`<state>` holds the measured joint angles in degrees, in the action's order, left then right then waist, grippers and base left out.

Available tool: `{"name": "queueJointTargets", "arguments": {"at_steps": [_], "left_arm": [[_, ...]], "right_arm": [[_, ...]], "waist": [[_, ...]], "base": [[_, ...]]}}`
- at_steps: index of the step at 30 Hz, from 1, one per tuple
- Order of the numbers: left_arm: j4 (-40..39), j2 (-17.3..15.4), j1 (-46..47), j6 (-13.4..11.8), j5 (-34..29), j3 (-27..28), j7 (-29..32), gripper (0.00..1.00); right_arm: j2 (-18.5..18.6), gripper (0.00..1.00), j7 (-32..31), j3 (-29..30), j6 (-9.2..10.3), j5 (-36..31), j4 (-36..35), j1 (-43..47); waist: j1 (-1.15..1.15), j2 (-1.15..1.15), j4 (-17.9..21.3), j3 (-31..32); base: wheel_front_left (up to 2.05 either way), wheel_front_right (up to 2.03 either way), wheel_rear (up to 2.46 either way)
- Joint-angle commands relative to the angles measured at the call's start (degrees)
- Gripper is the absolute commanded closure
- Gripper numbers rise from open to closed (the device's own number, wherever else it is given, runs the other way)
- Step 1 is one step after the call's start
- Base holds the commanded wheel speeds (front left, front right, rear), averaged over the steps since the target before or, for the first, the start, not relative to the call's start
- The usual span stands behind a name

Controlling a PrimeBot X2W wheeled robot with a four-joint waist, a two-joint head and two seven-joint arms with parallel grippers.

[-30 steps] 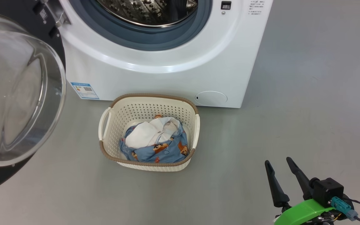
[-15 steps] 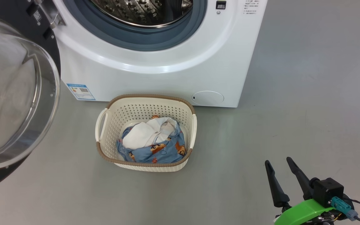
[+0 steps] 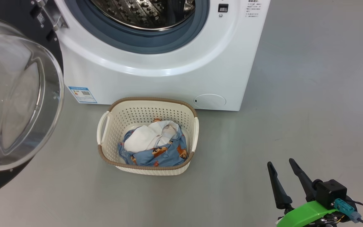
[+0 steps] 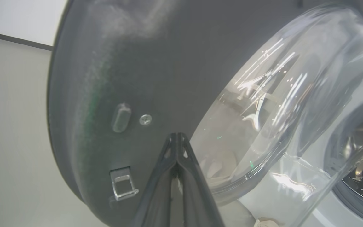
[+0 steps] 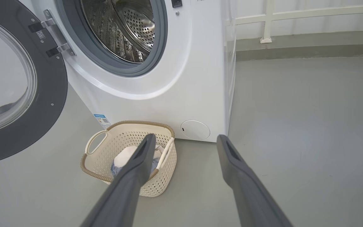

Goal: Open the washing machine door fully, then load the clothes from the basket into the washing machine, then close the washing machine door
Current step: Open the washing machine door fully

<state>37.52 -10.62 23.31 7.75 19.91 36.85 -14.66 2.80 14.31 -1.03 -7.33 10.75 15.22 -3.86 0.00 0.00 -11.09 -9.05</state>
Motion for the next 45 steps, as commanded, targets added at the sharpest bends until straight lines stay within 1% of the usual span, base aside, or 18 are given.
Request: {"name": "queueJointTargets", "arguments": {"at_steps": [1,5,18,20,21,27,32,36,40,45], "left_arm": [[-2.58,-1.97,-1.35,-0.27,0.25,0.61,-0.34,1.0],[-5.19,-0.59,-2.86,-0.27,0.45,-0.34,-0.34,1.0],[-17.48,3.93,-9.48,-0.27,0.85,-6.59,-0.34,1.0],[-19.86,4.66,-10.68,-0.27,0.95,-7.54,-0.34,0.36],[-20.86,5.01,-11.37,-0.27,1.01,-8.13,-0.34,0.0],[-25.8,6.54,-15.05,-0.27,1.79,-12.45,-0.34,0.0],[-28.46,7.09,-17.52,-0.26,1.54,-16.47,-0.34,0.0],[-29.79,7.08,-19.6,-0.26,0.31,-20.02,-0.34,0.0],[-30.28,6.12,-21.55,-0.26,-0.54,-23.53,-0.34,0.0],[-30.21,5.82,-23.12,-0.26,-1.0,-25.57,-0.34,0.0]], "right_arm": [[0.08,0.0,0.69,-1.3,-0.16,0.32,-1.26,-1.18],[0.08,0.0,0.69,-1.16,-0.16,0.54,-1.18,-1.02],[0.08,0.0,0.69,-1.11,-0.16,0.89,-1.2,-0.76],[0.08,0.0,0.69,-1.13,-0.16,0.88,-1.24,-0.77],[0.08,0.0,0.69,-1.13,-0.16,0.87,-1.27,-0.77],[0.08,0.0,0.69,-1.0,-0.16,0.98,-1.57,-0.6],[0.08,0.0,0.69,-1.03,-0.16,0.92,-1.99,-0.34],[0.08,0.0,0.69,-1.11,-0.16,0.47,-2.47,-0.22],[0.08,0.0,0.69,-1.2,-0.16,0.11,-3.42,0.15],[0.08,0.0,0.69,-1.29,-0.16,-0.16,-4.17,0.8]], "waist": [[0.0,0.0,-0.13,0.23],[0.0,0.0,-0.29,0.75],[0.0,0.0,-0.41,1.43],[0.0,0.0,-0.28,1.52],[0.0,0.0,-0.21,1.59],[0.0,0.0,0.44,2.1],[0.0,0.0,1.37,2.76],[0.0,0.0,2.66,3.37],[0.0,0.0,4.27,3.94],[0.0,0.0,6.22,4.8]], "base": [[0.0,0.0,0.0],[0.0,0.0,0.0],[0.0,0.0,0.0],[0.0,0.0,0.0],[0.0,0.0,0.0],[0.0,0.0,0.0],[0.0,0.0,0.0],[0.0,0.0,0.0],[0.0,0.0,0.0],[0.0,0.0,0.0]]}}
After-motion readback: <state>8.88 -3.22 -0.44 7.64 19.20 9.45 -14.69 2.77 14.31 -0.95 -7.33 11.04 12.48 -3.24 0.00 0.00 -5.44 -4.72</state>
